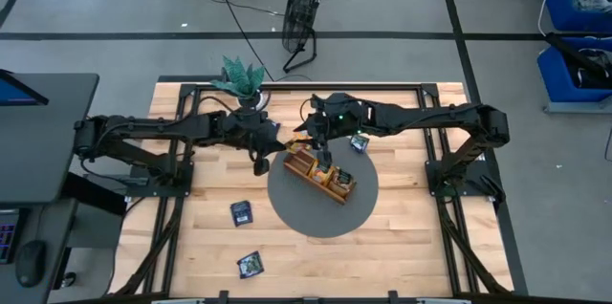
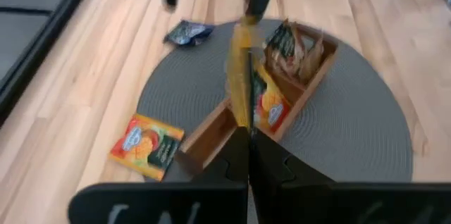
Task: Pick & Place Tea
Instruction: Put the orange tea bag into the middle section of the wooden organizer
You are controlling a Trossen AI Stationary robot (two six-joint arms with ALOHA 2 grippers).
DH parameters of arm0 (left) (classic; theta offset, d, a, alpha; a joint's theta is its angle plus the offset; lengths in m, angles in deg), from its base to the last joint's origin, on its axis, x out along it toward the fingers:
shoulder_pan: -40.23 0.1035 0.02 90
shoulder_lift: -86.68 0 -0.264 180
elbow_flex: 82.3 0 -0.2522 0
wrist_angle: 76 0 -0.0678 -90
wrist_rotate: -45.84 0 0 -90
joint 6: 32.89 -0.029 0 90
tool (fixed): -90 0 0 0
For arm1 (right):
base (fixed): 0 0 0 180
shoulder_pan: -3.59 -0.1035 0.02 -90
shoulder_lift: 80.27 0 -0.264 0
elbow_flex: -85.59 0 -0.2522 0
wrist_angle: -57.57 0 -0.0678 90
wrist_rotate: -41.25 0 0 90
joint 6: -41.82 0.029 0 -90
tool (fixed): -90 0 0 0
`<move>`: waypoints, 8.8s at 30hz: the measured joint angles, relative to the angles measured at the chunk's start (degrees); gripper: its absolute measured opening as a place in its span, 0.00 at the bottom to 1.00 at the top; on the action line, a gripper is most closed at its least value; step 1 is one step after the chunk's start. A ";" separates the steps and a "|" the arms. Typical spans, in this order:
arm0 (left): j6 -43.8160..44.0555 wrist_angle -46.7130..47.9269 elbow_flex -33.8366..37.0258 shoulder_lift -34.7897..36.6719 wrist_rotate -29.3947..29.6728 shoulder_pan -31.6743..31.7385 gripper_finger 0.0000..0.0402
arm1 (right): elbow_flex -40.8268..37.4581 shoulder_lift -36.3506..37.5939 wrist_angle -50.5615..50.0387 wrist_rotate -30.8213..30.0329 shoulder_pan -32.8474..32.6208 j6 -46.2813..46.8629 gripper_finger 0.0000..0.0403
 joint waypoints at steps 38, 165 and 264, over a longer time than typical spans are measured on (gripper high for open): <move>-3.08 -0.51 -0.21 -1.77 1.93 -0.21 0.00 | 0.61 -3.61 1.25 3.13 -0.04 4.18 0.19; 2.01 -49.78 33.88 15.76 3.22 2.36 0.13 | -34.04 4.05 28.26 -24.64 -15.30 38.15 0.20; 4.46 -25.34 4.54 -15.54 -27.33 27.52 0.20 | -51.44 11.18 61.07 -17.56 -6.35 15.99 0.43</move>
